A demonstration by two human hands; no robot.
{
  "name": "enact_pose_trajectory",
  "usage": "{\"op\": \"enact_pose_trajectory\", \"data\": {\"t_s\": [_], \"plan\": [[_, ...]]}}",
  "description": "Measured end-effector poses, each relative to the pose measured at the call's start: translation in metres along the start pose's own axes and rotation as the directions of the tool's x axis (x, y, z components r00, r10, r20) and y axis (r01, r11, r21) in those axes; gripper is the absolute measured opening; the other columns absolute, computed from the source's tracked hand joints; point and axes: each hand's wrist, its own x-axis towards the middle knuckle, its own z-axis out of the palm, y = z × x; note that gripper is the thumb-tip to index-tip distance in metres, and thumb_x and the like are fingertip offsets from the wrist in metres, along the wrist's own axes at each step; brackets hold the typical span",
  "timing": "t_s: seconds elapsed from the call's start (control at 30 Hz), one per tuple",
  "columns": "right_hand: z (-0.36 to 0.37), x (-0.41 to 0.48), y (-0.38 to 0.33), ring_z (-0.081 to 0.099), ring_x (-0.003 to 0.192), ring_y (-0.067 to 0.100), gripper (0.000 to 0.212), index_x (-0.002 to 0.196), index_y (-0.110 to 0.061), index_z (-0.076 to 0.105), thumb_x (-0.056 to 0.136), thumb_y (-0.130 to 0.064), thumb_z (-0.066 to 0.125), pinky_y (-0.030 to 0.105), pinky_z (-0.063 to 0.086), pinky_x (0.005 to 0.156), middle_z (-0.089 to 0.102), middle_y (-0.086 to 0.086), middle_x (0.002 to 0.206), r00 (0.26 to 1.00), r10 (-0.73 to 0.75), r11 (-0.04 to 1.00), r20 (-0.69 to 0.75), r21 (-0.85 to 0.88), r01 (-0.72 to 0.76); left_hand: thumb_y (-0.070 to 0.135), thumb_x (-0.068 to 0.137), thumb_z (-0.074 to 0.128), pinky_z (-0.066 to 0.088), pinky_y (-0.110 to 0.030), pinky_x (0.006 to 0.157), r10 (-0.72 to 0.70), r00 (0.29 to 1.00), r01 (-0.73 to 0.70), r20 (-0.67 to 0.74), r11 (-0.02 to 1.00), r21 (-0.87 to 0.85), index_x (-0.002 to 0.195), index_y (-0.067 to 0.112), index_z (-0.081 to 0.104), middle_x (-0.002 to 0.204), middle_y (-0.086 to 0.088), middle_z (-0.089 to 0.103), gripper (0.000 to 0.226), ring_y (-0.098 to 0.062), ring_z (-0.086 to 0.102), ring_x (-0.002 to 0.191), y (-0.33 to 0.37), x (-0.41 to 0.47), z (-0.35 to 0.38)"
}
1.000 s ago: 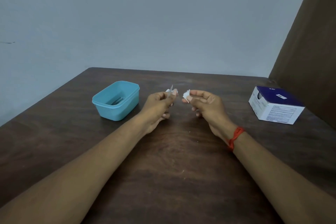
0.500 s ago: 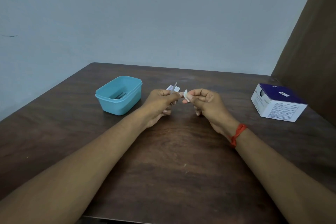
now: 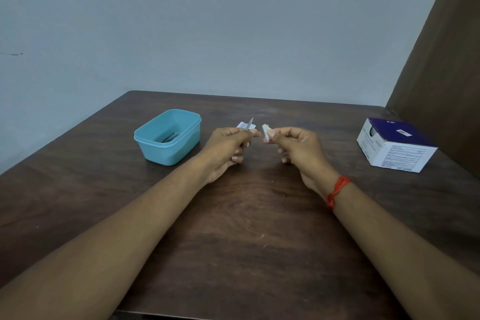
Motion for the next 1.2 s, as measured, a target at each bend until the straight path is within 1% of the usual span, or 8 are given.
{"op": "enact_pose_trajectory", "data": {"t_s": [0.1, 0.23, 0.43, 0.57, 0.7, 0.87, 1.0, 1.2], "plan": [[-0.0027, 0.0028, -0.0004, 0.049, 0.055, 0.004, 0.007, 0.079, -0.017, 0.079, 0.084, -0.022, 0.081, 0.021, 0.042, 0.047, 0.077, -0.002, 0.080, 0.998, 0.055, 0.997, -0.033, 0.060, -0.052, 0.025, 0.100, 0.056, 0.031, -0.024, 0.052, -0.033, 0.999, 0.035, 0.033, 0.998, -0.061, 0.109, 0.004, 0.074, 0.073, -0.001, 0.053, 0.029, -0.007, 0.036, 0.054, 0.0023, 0.0000, -0.0014], [-0.0026, 0.0038, 0.0003, 0.056, 0.056, 0.004, 0.005, 0.078, -0.016, 0.078, 0.079, -0.016, 0.083, 0.020, 0.043, 0.046, 0.075, 0.002, 0.075, 0.997, 0.062, 0.998, -0.036, 0.014, -0.061, 0.015, 0.106, 0.039, 0.036, -0.025, 0.058, -0.038, 0.998, 0.042, 0.050, 0.996, -0.082, 0.116, 0.005, 0.070, 0.080, -0.004, 0.053, 0.033, -0.010, 0.040, 0.061, 0.0023, 0.0000, -0.0002], [-0.0054, 0.0029, -0.0030, 0.058, 0.059, -0.001, 0.008, 0.072, -0.021, 0.080, 0.074, -0.018, 0.087, 0.020, 0.045, 0.051, 0.076, -0.005, 0.079, 0.995, 0.096, 0.995, 0.014, -0.002, -0.096, 0.011, 0.106, 0.045, 0.049, -0.025, 0.064, 0.063, 0.994, -0.061, 0.088, 0.998, -0.032, 0.104, 0.021, 0.076, 0.083, -0.001, 0.064, 0.033, -0.012, 0.056, 0.073, 0.0008, -0.0001, -0.0041], [-0.0042, 0.0018, -0.0015, 0.059, 0.058, 0.004, 0.008, 0.075, -0.014, 0.077, 0.077, -0.011, 0.085, 0.020, 0.046, 0.049, 0.074, 0.001, 0.073, 0.995, 0.094, 0.995, -0.042, -0.020, -0.095, 0.020, 0.105, 0.050, 0.046, -0.024, 0.058, 0.085, 0.980, -0.091, 0.178, 0.995, 0.027, 0.111, 0.029, 0.076, 0.080, 0.001, 0.065, 0.028, -0.010, 0.055, 0.066, -0.0016, -0.0009, -0.0071], [0.0003, -0.0020, -0.0019, 0.065, 0.056, 0.009, 0.010, 0.083, -0.005, 0.068, 0.082, -0.003, 0.078, 0.020, 0.049, 0.047, 0.074, 0.003, 0.067, 0.997, 0.060, 0.998, -0.053, -0.021, -0.062, 0.022, 0.104, 0.054, 0.041, -0.019, 0.053, 0.106, 0.959, -0.138, 0.262, 0.984, 0.110, 0.113, 0.020, 0.076, 0.076, -0.002, 0.065, 0.024, -0.009, 0.048, 0.057, -0.0069, -0.0031, -0.0041], [-0.0014, -0.0020, -0.0069, 0.070, 0.062, 0.013, 0.016, 0.093, -0.005, 0.068, 0.081, 0.002, 0.078, 0.023, 0.055, 0.055, 0.075, 0.007, 0.070, 0.997, 0.072, 0.989, -0.041, 0.134, -0.066, 0.017, 0.104, 0.053, 0.040, -0.018, 0.053, 0.067, 0.978, -0.096, 0.195, 0.985, 0.143, 0.108, 0.013, 0.074, 0.079, -0.004, 0.069, 0.022, -0.007, 0.047, 0.058, -0.0071, -0.0021, 0.0001], [-0.0054, 0.0007, -0.0073, 0.074, 0.074, 0.019, 0.019, 0.100, -0.002, 0.071, 0.082, 0.002, 0.077, 0.028, 0.060, 0.069, 0.077, 0.014, 0.083, 0.995, 0.097, 0.968, -0.009, 0.233, -0.092, 0.009, 0.107, 0.044, 0.037, -0.017, 0.053, 0.022, 0.986, -0.044, 0.166, 0.990, 0.130, 0.120, 0.006, 0.069, 0.077, 0.001, 0.062, 0.028, -0.004, 0.042, 0.059, -0.0049, -0.0006, -0.0009], [-0.0074, 0.0031, -0.0072, 0.076, 0.079, 0.022, 0.006, 0.091, 0.002, 0.074, 0.085, 0.004, 0.074, 0.028, 0.061, 0.072, 0.077, 0.016, 0.086, 0.992, 0.116, 0.950, -0.055, 0.297, -0.095, 0.008, 0.105, 0.049, 0.047, -0.021, 0.059, 0.070, 0.983, -0.090, 0.167, 0.989, 0.117, 0.107, 0.011, 0.064, 0.085, -0.007, 0.074, 0.015, -0.011, 0.059, 0.063, -0.0043, -0.0031, 0.0017]]}}
